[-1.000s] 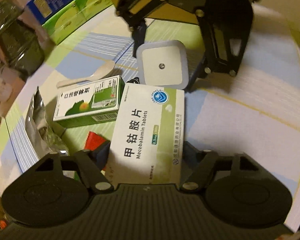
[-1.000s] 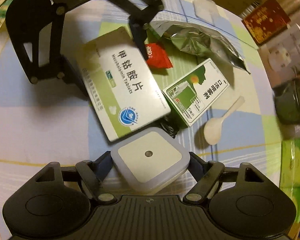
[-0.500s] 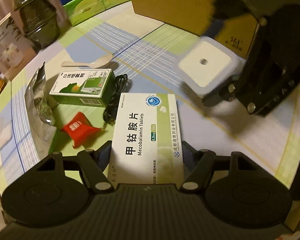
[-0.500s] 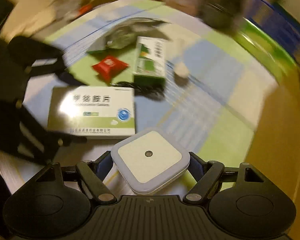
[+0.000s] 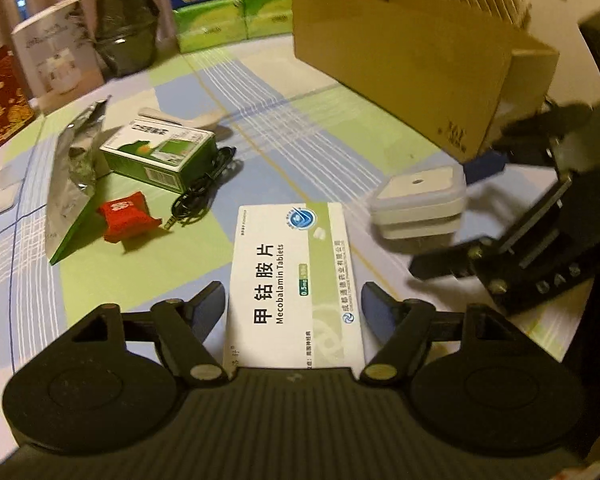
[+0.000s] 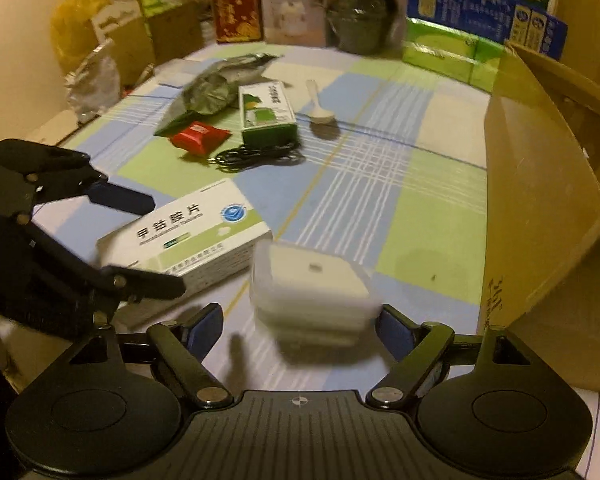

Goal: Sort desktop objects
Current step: 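Lift the night-light and tablet box and carry both toward the cardboard box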

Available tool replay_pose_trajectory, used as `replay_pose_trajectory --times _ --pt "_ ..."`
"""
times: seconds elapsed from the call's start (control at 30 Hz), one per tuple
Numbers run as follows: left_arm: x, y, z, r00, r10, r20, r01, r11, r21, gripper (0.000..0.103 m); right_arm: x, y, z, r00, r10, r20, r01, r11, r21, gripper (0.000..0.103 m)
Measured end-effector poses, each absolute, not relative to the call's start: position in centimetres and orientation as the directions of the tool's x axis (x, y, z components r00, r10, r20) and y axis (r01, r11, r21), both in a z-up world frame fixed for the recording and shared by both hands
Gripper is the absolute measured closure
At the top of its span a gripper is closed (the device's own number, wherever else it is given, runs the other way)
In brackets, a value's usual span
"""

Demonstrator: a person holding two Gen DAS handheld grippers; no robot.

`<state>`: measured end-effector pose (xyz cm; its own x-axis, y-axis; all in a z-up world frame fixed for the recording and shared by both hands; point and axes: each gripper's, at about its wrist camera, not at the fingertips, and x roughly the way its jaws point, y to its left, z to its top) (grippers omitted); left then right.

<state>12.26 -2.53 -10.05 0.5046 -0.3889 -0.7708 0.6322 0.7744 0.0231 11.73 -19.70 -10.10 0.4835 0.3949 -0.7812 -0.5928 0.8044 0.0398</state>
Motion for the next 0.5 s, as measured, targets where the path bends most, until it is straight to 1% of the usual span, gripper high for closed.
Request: replay_pose_trajectory --times 0.1,0.23,0.4,0.5 --pt "12.5 -2.0 -9.7 0.535 -0.401 -0.744 0.605 0.796 0.005 0.03 11.4 -19.8 -10.2 0.501 0.407 -0.763 -0.61 0.792 0.022 0.02" --pt "13.2 -1.3 -9.7 0.537 -0.421 -0.73 0.57 0.82 -0.054 0.03 12.3 -20.5 -10.4 0.509 0.433 -0.744 -0.576 0.814 0.08 0.02" --pt "13.5 -1.1 -10.1 0.535 -0.414 -0.737 0.562 0.825 -0.056 0.029 13.2 -21.2 -10.1 0.535 0.457 -0.711 -0.523 0.84 0.147 0.02" --pt "13.6 -1.3 -10.1 0.536 -0.415 -0.735 0.564 0.824 -0.055 0.029 13.2 -20.8 -10.0 0.54 0.465 -0.701 -0.527 0.837 0.149 0.02"
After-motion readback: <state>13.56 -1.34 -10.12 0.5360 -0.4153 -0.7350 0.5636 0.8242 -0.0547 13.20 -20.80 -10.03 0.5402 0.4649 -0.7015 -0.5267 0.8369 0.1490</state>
